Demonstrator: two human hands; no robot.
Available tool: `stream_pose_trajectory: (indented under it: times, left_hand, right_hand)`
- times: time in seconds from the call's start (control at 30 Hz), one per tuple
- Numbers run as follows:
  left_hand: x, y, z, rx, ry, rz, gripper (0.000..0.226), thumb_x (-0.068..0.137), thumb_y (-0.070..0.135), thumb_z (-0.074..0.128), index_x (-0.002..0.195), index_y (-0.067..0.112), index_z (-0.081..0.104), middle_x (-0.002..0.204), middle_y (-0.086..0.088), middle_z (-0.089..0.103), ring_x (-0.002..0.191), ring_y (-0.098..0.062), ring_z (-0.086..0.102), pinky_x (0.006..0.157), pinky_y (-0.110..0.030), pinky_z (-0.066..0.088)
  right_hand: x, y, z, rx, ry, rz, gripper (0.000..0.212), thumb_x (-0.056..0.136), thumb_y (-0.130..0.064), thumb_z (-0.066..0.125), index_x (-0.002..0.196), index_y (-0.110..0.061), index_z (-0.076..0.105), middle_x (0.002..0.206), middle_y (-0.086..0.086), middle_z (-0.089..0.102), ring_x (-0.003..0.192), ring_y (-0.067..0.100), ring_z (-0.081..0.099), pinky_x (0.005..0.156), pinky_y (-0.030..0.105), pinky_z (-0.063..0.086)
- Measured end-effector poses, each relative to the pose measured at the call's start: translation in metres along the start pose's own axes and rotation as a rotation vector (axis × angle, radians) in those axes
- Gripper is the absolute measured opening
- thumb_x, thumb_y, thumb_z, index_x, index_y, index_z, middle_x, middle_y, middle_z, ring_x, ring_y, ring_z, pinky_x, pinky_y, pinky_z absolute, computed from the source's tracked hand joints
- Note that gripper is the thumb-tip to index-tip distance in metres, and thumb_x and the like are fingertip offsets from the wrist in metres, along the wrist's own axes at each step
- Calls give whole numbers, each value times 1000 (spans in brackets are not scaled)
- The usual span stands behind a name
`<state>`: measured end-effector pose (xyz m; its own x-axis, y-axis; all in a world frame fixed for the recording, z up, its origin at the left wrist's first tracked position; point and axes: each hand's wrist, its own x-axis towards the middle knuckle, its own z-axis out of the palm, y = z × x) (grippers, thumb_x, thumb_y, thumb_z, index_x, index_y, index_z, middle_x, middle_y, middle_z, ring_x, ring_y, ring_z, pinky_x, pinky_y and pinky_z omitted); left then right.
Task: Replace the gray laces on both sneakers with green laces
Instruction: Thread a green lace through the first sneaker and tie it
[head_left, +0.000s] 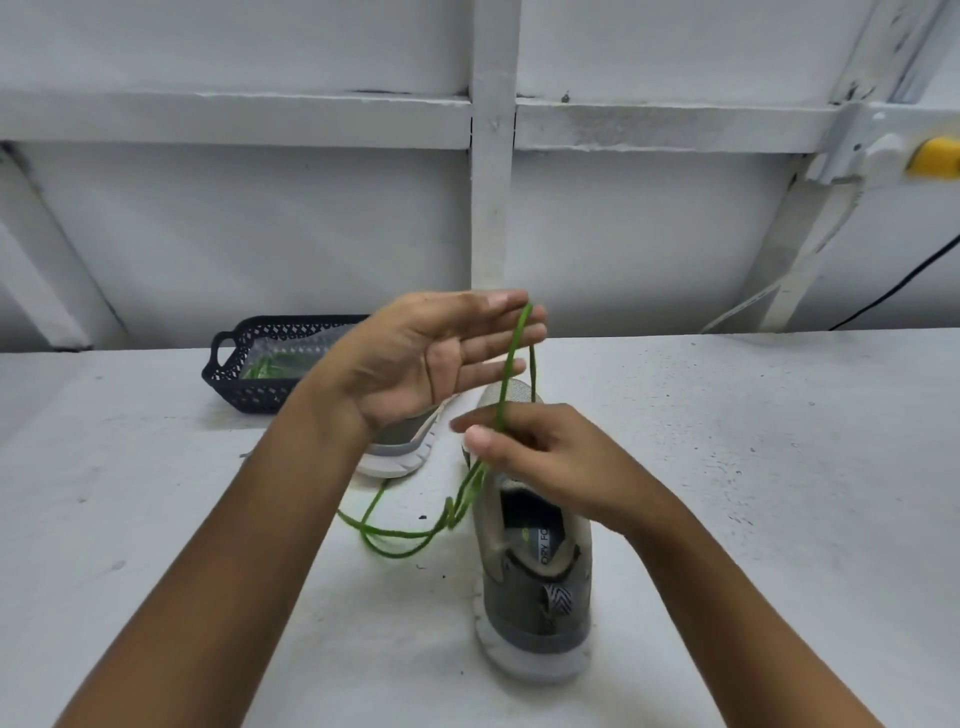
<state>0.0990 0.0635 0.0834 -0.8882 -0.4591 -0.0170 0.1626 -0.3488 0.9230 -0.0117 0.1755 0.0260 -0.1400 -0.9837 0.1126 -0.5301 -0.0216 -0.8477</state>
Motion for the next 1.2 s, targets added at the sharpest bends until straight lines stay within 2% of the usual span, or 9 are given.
stream_pose_trajectory:
  times: [0.1,0.27,0.4,0.57,0.67,0.77,0.87,1.0,1.2]
  left_hand:
    - [6,0,-1,-11,54,13,47,77,19,54,119,-2,56,118,-16,65,97,-19,68,80,-31,56]
    - [5,-19,-15,86,100,-20,23,89,22,46,96,5,60,77,-8,69,66,-16,68,58,-27,58]
    - [-3,-41,-27,141,18,-117,37,84,36,48,79,10,74,76,-9,70,68,-17,68,64,-28,58]
    - [-12,-62,-45,119,-26,-109,19,88,16,58,81,11,76,69,-3,65,62,-14,63,62,-25,55]
    - [-12,-67,-48,111,66,-114,21,80,15,56,77,9,76,65,-3,63,57,-12,60,57,-23,54]
    - [-7,-66,-46,112,139,-85,21,79,16,55,82,4,71,62,-2,62,54,-12,59,54,-20,51]
    - [-3,-63,-46,185,162,-65,19,90,11,50,91,0,65,61,-1,63,54,-10,59,55,-19,51]
    - [-3,-64,-46,230,154,-78,19,93,10,49,95,-1,65,64,-1,65,57,-10,62,58,-19,52]
    - [-9,-62,-48,182,115,-93,25,75,14,57,96,3,66,71,-3,71,62,-10,67,63,-20,55]
  right_hand:
    - [7,-10,0,40,-15,-68,21,94,-29,56,86,-20,73,53,-8,51,50,4,47,56,22,39]
    - [15,-32,-24,450,21,-34,26,97,-18,46,81,-7,64,48,-4,54,34,4,40,34,14,28]
    - [39,-31,-51,773,236,1,28,99,-18,41,83,-6,60,50,-4,57,36,4,44,34,13,33]
    - [71,-12,-71,974,519,77,27,101,-21,40,86,-8,59,53,-3,56,40,5,46,40,15,37]
    - [83,1,-64,913,488,247,27,100,-29,44,80,-12,52,51,0,47,33,6,36,36,14,30]
    - [81,10,-40,659,190,491,46,95,-48,45,72,-9,53,43,-2,40,30,5,27,33,10,22]
    - [75,13,-19,420,-9,491,38,93,-41,53,80,-7,63,51,-3,37,35,5,23,35,13,18]
    - [75,11,-15,394,79,345,17,92,-19,59,79,-10,64,55,-5,47,40,4,36,38,14,25]
    - [80,13,-29,432,234,335,20,94,-21,56,77,-16,64,58,-8,57,47,3,49,45,16,38]
